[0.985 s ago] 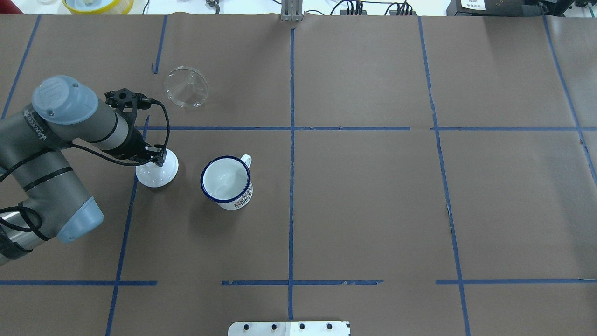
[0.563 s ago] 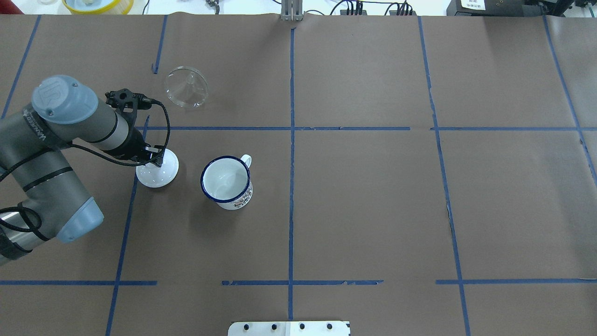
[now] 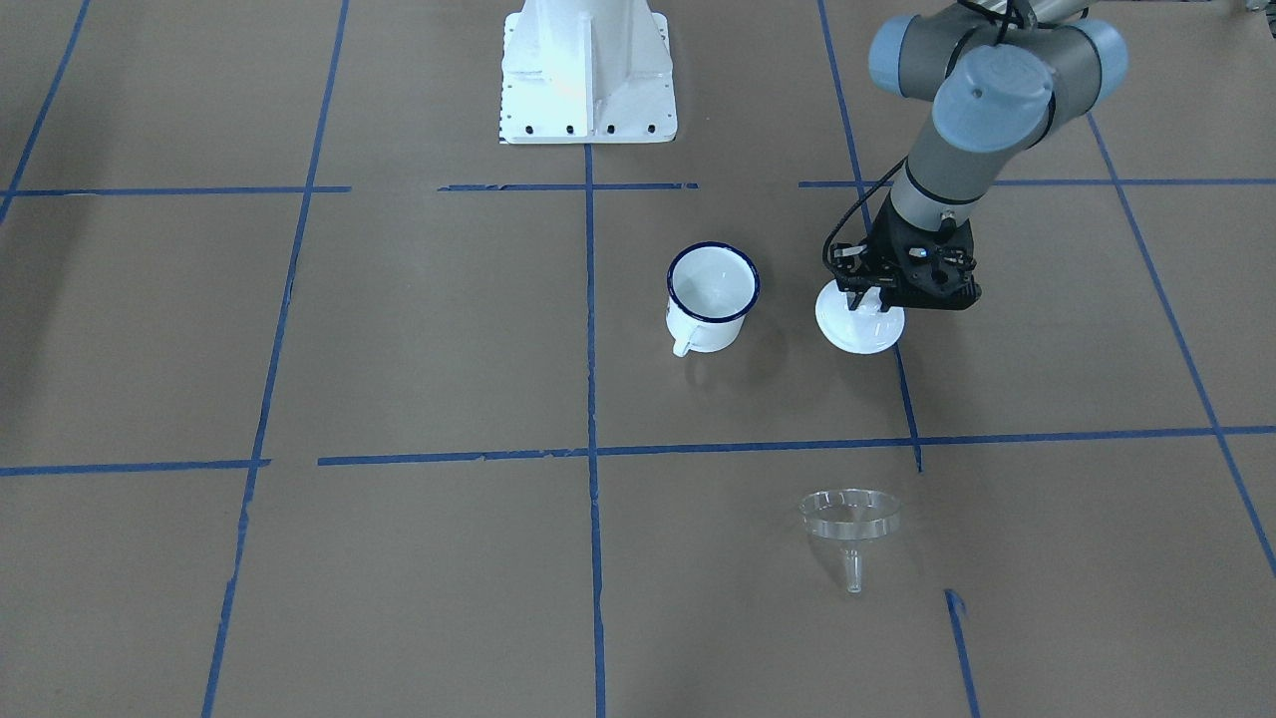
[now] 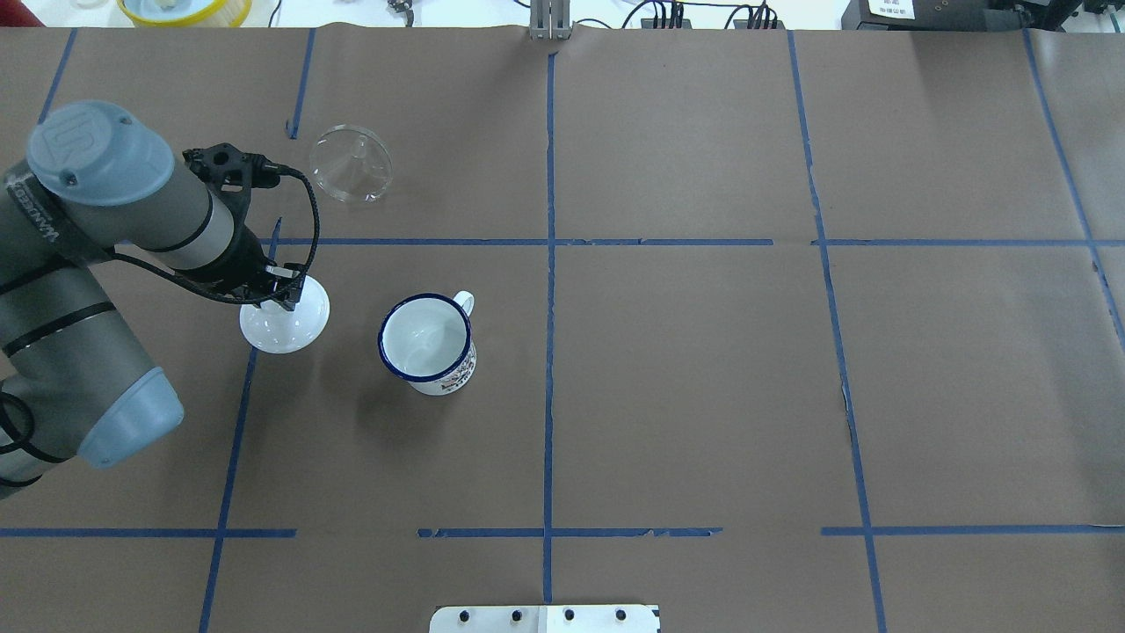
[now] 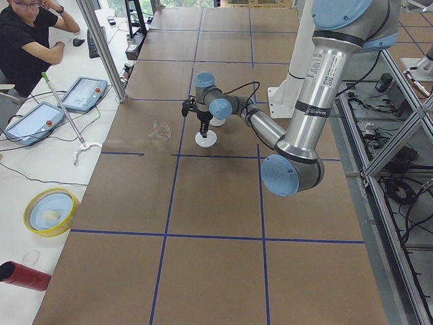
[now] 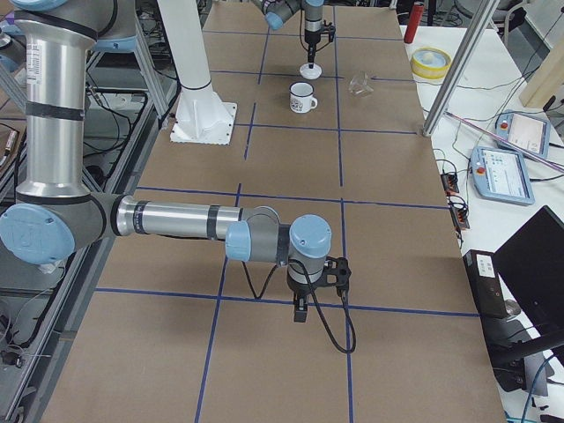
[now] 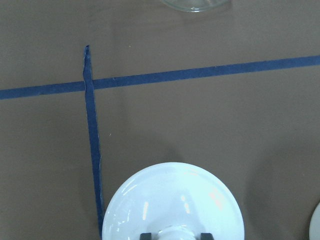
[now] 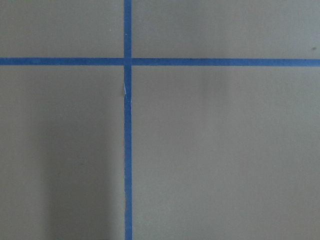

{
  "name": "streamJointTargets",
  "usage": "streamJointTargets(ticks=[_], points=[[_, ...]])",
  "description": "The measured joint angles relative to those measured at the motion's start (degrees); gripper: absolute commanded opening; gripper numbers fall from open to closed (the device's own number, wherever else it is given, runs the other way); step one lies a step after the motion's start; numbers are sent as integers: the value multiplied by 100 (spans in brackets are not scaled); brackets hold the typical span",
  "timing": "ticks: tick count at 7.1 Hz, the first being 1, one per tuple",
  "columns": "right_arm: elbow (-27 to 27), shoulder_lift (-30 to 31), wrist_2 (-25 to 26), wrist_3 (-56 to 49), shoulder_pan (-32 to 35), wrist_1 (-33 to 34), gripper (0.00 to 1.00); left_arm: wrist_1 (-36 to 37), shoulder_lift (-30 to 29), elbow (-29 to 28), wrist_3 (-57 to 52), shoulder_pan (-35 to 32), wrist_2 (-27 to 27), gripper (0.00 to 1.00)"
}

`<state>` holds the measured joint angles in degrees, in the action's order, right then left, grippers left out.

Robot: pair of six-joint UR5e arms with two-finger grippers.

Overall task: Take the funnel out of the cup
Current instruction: 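Lift the lid and carry it over the white mug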

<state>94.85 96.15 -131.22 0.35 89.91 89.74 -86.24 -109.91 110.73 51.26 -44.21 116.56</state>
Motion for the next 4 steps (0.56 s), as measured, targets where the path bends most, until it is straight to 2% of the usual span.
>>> streamJointTargets(ticks=[2, 4], points=[[1, 0, 0, 0, 0, 0, 100, 1113, -471, 504, 4, -137, 26, 0], [4, 0, 0, 0, 0, 0, 100, 1606, -991, 528, 172, -104, 326, 0]])
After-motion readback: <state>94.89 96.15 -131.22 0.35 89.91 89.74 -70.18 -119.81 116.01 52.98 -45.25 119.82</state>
